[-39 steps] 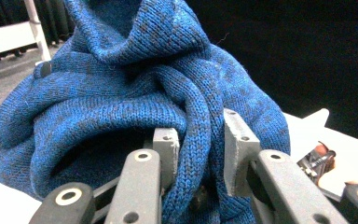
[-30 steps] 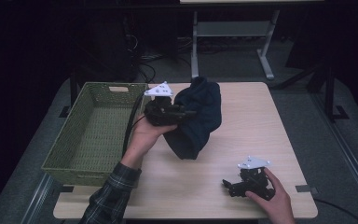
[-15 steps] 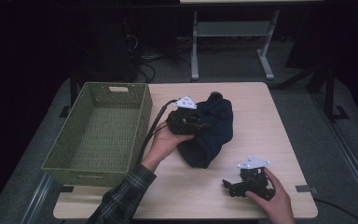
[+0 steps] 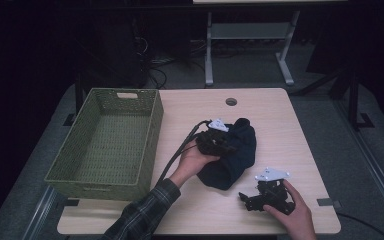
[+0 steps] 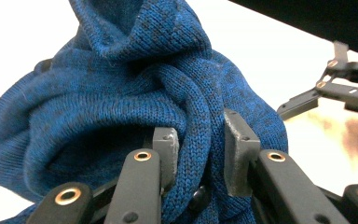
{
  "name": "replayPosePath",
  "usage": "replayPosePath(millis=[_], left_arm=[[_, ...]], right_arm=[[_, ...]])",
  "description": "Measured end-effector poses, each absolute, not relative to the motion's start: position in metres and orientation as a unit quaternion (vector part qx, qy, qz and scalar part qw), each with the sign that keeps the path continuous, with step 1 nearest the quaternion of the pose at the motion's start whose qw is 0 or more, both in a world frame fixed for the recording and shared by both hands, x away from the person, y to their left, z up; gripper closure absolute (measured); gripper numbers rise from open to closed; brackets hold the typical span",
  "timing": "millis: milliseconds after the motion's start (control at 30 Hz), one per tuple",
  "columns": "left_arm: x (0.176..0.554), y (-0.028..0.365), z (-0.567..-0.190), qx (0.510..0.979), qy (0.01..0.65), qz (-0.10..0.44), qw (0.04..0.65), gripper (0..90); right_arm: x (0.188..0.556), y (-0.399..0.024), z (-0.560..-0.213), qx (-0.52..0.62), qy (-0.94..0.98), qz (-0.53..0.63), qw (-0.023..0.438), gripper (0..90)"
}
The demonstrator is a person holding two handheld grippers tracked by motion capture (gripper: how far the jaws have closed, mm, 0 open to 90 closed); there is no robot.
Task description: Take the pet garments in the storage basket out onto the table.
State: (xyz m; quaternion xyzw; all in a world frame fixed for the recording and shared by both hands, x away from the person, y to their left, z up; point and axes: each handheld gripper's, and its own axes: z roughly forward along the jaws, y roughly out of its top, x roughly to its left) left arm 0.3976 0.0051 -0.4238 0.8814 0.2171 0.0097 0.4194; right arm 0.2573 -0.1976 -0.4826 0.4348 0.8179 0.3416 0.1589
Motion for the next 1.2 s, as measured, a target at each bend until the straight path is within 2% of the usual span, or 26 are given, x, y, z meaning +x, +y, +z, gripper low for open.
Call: replayPosePath(millis=[333,533,867,1200], left_arm=[[0.4,-0.008,-0.451,0.897,0.217,0.003,0.385,66.0],[0.4,-0.004,-0.446,0.894,0.219,0.0,0.392,51.4],[0.398,0.0,-0.434,0.889,0.22,0.008,0.401,35.9],[0.395,0.008,-0.423,0.891,0.221,0.031,0.395,15.2]], right_arm=[[0.257,-0.198,-0.483,0.434,0.818,0.343,0.16,0.0],[0.257,-0.198,-0.483,0.433,0.818,0.343,0.16,0.0],[0.257,-0.198,-0.483,0.434,0.818,0.342,0.159,0.0],[0.257,-0.197,-0.483,0.435,0.817,0.343,0.158,0.0]])
